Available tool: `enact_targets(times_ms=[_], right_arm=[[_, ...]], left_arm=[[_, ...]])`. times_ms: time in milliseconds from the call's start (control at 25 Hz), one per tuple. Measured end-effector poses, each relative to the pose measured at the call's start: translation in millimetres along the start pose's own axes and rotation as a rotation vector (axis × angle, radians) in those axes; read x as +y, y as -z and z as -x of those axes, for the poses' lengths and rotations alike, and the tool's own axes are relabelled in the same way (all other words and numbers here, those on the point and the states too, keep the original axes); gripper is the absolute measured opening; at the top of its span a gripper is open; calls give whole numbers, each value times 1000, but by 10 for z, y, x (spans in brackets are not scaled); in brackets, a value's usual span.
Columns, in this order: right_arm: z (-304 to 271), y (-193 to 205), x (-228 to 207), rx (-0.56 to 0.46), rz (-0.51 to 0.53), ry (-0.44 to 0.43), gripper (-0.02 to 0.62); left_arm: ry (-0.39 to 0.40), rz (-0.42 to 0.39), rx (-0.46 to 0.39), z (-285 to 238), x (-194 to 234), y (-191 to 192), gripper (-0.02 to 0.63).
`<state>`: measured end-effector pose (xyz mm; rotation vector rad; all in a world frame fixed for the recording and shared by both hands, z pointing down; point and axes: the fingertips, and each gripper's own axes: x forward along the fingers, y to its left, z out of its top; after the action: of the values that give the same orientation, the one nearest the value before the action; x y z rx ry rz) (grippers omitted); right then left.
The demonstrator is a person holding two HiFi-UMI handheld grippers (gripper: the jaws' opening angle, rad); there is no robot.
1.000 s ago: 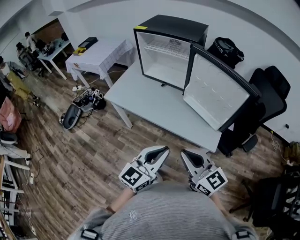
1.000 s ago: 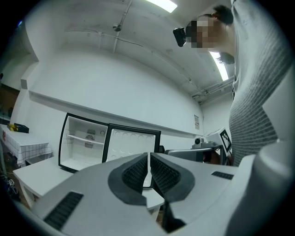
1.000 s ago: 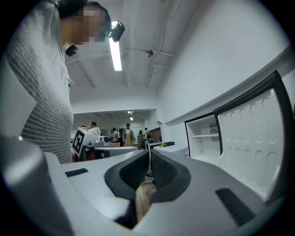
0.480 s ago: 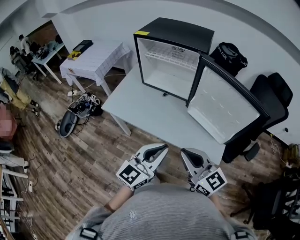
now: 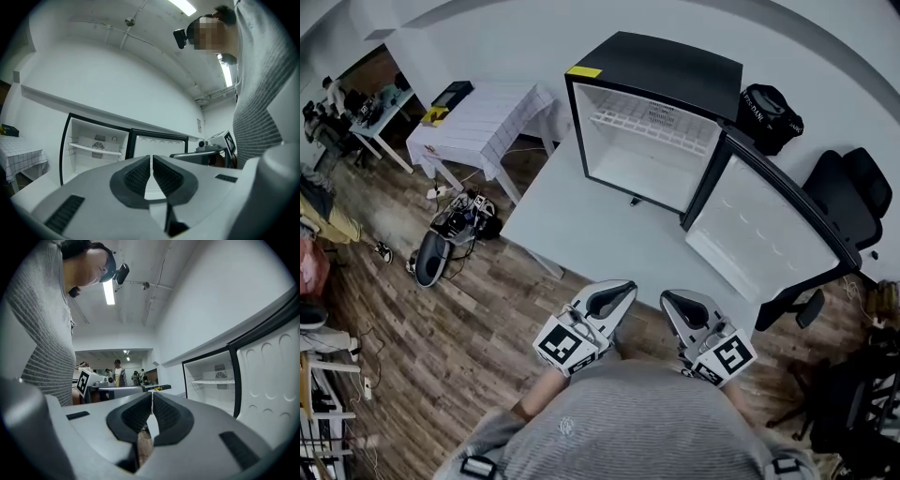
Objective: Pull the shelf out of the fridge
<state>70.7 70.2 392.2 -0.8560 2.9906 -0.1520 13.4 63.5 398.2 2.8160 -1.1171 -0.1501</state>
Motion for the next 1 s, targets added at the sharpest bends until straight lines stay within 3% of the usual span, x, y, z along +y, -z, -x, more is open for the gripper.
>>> enact_targets(times_ms=[520,680,800,1000], right_arm=[[-1022,-240,-517,-39,15,93,17],[-1210,-220,-611,-33,12,118,17],[-1289,-230,-686,-41,15,146,17],[-1302,-191,-825,-31,25,186,17]], left_arm=[[77,-10,22,-277,1149,-231,26],[74,47,43,-370,1463,-188,26],[109,84,44,-479,1569,-190,26],[153,64,59,-665,1568,-134,26]])
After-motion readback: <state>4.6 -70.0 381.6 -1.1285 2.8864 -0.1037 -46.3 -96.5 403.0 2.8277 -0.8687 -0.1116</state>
